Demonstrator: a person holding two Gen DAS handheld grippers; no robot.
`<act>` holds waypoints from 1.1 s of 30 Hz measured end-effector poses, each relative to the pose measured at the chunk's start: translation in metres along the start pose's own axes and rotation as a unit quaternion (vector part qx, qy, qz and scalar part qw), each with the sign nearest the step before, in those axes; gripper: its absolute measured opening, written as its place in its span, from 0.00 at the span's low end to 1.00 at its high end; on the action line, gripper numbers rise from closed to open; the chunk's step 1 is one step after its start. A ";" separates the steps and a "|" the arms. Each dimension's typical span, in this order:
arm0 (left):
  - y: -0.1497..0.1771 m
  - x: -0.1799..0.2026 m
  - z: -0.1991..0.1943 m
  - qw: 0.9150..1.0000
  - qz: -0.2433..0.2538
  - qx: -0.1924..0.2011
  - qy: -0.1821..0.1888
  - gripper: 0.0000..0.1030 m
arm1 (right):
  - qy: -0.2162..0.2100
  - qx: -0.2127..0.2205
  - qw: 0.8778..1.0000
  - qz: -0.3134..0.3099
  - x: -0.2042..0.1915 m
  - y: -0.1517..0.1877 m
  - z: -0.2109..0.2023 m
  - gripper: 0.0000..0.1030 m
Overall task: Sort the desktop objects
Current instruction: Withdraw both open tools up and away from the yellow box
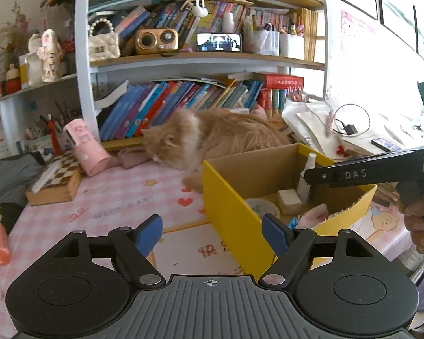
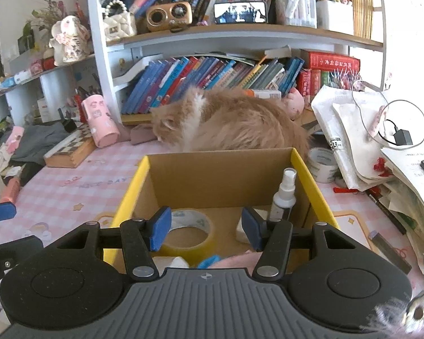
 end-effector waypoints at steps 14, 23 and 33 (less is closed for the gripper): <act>0.042 -0.025 -0.063 1.000 -0.019 0.001 -0.021 0.83 | 0.011 -0.021 1.000 0.002 -0.047 0.049 -0.054 0.52; 0.075 -0.035 -0.096 0.998 -0.034 -0.015 -0.042 0.87 | 0.005 -0.045 0.999 0.001 -0.080 0.088 -0.082 0.54; 0.102 -0.035 -0.117 0.997 -0.038 -0.033 -0.051 0.87 | -0.010 -0.071 0.997 0.001 -0.114 0.132 -0.111 0.56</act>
Point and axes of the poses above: each gripper's, at about its wrist camera, not at the fingertips, and z roughly the way its jaws point, x to its right, y to its underside, the point moved 10 cm from there along z, roughly the way its jaws point, and after that the axes turned 14 degrees about y, right-handed, at the moved point
